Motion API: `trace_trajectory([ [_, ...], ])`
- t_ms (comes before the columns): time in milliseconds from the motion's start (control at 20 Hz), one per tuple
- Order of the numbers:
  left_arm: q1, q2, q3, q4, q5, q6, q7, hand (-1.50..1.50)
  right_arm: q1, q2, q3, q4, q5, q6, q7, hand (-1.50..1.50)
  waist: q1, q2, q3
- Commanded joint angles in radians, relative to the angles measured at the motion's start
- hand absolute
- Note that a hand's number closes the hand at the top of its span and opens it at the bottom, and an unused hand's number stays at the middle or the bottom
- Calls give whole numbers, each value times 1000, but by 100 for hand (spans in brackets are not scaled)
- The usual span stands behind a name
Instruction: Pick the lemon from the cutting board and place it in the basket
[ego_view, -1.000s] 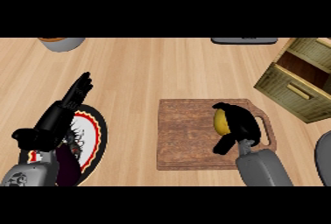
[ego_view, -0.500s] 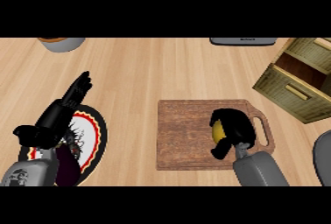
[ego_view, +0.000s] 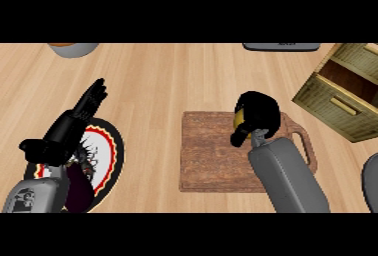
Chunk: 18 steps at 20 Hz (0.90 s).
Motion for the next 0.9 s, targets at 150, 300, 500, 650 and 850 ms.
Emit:
trace_trajectory([
  [150, 27, 9, 8, -46, 25, -28, 14, 0, -155, 13, 15, 57, -96, -168, 142, 150, 3, 2, 3],
  [300, -8, -2, 4, -62, 27, -9, 85, 0, -176, 13, -17, -34, -176, -256, 152, 150, 5, 1, 3],
  [500, -3, -6, 1, -20, 5, -1, 28, 0, -246, 13, -2, -222, -163, -380, 178, 150, -9, -2, 2],
  [650, 51, -24, -24, -58, -7, 1, 17, 0, -219, 13, 59, -343, -100, -445, 232, 150, -12, -7, 2],
  [850, -27, 20, 41, 24, 27, -21, 9, 0, -339, 13, 7, -419, -60, -357, 360, 150, -17, -2, 2],
])
